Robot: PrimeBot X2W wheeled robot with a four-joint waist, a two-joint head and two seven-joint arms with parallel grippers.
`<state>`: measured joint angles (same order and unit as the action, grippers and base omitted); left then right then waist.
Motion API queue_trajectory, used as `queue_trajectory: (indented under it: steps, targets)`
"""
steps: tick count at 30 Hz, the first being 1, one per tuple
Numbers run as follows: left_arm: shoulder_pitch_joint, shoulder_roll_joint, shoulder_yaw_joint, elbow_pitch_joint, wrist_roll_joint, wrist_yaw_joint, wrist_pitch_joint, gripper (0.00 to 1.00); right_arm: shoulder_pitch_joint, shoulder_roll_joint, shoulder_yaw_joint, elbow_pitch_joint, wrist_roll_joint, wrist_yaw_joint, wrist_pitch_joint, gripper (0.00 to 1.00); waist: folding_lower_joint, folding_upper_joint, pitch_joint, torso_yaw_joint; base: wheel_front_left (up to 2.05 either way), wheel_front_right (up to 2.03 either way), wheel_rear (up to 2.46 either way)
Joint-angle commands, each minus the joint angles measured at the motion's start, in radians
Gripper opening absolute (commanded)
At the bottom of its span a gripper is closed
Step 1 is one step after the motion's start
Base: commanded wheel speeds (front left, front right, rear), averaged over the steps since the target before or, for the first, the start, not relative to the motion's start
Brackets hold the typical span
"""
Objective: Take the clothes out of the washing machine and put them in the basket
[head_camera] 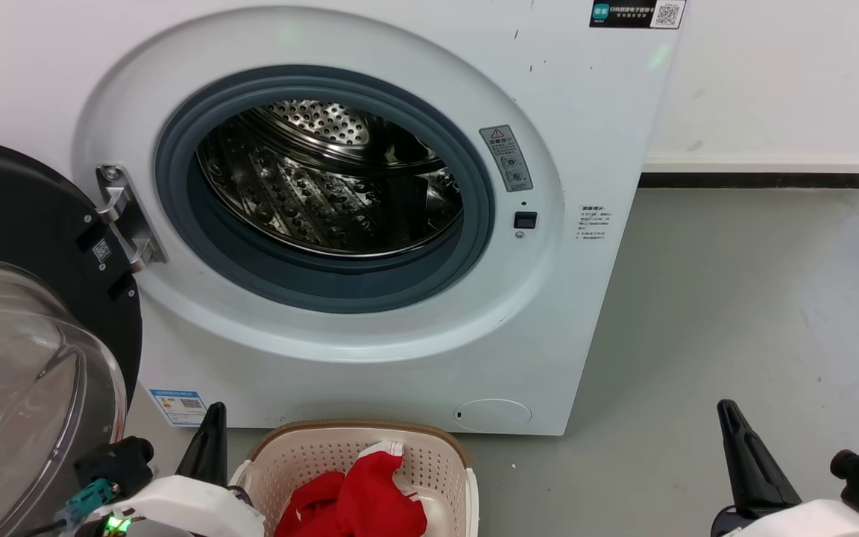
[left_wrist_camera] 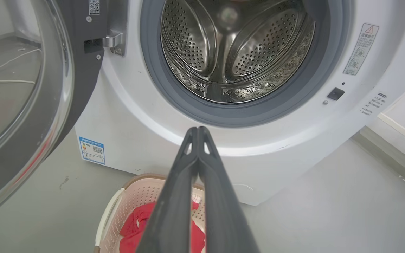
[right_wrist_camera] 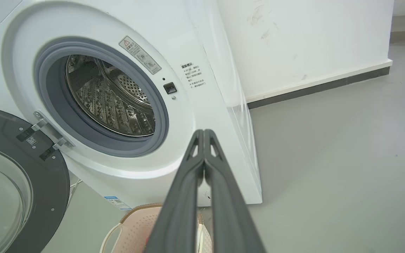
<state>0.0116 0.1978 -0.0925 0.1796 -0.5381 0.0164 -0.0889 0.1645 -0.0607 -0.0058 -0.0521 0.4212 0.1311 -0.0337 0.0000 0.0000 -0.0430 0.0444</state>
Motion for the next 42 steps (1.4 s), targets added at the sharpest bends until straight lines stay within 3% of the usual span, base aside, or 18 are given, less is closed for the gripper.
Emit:
queue_trajectory:
  steps: [1, 22, 42]
  targets:
    - [-0.034, -0.002, 0.013, -0.011, -0.041, -0.009, 0.009, 0.00, -0.034, -0.009, 0.001, -0.001, 0.053, 0.000, 0.001, 0.00, 0.0000, 0.0000, 0.001, -0.001, 0.00, 0.00, 0.00]
    - [-0.061, -0.042, 0.067, 0.008, -0.333, -0.048, 0.062, 0.00, -0.103, -0.023, -0.005, 0.080, 0.396, 0.000, 0.022, 0.00, 0.0000, 0.0000, 0.009, -0.009, 0.00, 0.00, 0.00]
    - [-0.081, -0.074, 0.111, 0.025, -0.556, -0.079, 0.105, 0.00, -0.156, -0.028, -0.017, 0.144, 0.652, 0.000, 0.044, 0.00, 0.0000, 0.0000, 0.018, -0.017, 0.00, 0.00, 0.00]
